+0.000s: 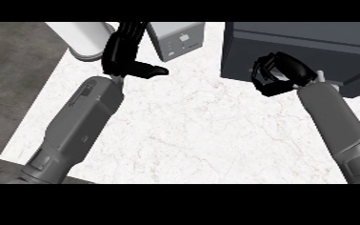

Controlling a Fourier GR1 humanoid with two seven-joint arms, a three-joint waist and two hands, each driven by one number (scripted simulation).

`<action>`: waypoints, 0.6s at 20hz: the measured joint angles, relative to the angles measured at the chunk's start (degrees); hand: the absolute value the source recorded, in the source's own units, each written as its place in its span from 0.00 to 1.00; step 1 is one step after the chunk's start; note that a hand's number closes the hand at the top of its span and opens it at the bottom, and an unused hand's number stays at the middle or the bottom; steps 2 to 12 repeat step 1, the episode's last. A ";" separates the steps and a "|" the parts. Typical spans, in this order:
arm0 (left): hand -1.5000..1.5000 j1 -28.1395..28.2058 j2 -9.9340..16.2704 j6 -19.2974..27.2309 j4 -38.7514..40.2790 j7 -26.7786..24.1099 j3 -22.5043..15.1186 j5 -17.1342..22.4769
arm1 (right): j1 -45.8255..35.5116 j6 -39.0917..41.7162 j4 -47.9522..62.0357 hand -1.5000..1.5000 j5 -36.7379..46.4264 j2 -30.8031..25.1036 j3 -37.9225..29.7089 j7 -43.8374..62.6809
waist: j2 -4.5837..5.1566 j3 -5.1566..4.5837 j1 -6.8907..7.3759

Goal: Pick up the cup, place it into the drawer and close the drawer

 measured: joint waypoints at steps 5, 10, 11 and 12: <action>0.00 0.27 -0.13 -0.08 -0.13 0.06 -0.08 0.05 | 0.18 0.56 -0.23 1.00 -0.30 -0.20 -0.09 0.00 | 0.03 0.05 0.16; 0.00 0.27 -0.13 -0.08 -0.13 0.06 -0.08 0.05 | 0.18 0.56 -0.23 1.00 -0.30 -0.20 -0.09 0.00 | 0.03 0.05 0.16; 0.00 0.27 -0.13 -0.08 -0.13 0.06 -0.08 0.05 | 0.18 0.56 -0.23 1.00 -0.30 -0.20 -0.09 0.00 | 0.03 0.05 0.16; 0.00 0.27 -0.13 -0.08 -0.13 0.06 -0.08 0.05 | 0.18 0.56 -0.23 1.00 -0.30 -0.20 -0.09 0.00 | 0.03 0.05 0.16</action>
